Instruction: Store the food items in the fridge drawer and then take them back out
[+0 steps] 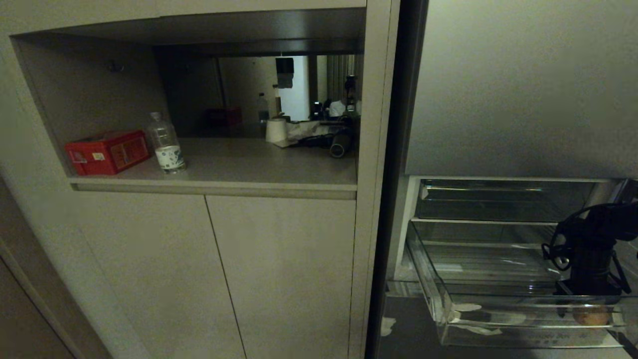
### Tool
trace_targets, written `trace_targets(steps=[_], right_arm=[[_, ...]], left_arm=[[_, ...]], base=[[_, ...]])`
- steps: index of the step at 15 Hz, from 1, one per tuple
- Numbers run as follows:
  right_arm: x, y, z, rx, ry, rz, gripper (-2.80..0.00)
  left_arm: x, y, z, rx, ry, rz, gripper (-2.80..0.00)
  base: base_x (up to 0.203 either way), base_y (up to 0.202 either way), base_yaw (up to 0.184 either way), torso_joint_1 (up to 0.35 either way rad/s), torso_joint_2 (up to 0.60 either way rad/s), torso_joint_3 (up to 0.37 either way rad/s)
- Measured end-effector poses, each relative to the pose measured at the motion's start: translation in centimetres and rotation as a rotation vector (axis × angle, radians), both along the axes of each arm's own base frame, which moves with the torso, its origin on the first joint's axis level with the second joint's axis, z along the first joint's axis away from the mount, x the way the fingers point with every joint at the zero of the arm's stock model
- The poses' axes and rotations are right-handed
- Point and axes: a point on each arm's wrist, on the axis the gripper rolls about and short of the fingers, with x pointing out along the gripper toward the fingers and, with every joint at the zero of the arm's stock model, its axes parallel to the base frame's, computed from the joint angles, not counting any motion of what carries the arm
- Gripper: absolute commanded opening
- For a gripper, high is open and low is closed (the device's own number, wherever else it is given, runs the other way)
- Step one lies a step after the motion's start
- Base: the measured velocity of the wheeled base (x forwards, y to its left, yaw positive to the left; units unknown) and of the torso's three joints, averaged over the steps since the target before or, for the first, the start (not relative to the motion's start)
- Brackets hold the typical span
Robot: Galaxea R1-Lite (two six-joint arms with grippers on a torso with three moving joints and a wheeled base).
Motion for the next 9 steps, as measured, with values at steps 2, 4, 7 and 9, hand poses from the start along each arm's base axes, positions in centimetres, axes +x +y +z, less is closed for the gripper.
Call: trace_targets(steps=[2, 4, 7, 9], right_arm=[[0.01, -0.01, -0.16, -0.002, 0.001, -0.007, 0.0], [0.01, -0.07, -0.17, -0.003, 0.001, -0.009, 0.0], [-0.03, -0.17, -0.17, -0.006, 0.0, -0.014, -2.8], [-0.11, -0.3, -0.14, -0.009, 0.002, -0.018, -2.8]], left_arm=[[0.0, 0.0, 0.0, 0.0, 0.0, 0.0, -2.8], [0.0, 0.0, 0.0, 0.0, 0.0, 0.0, -2.8], [0.0, 0.0, 0.0, 0.0, 0.0, 0.0, -2.8], [0.0, 0.0, 0.0, 0.0, 0.0, 0.0, -2.8]], base=[[0.0, 0.0, 0.0, 0.0, 0.0, 0.0], [0.0, 0.0, 0.0, 0.0, 0.0, 0.0], [0.0, 0.0, 0.0, 0.0, 0.0, 0.0], [0.0, 0.0, 0.0, 0.0, 0.0, 0.0]])
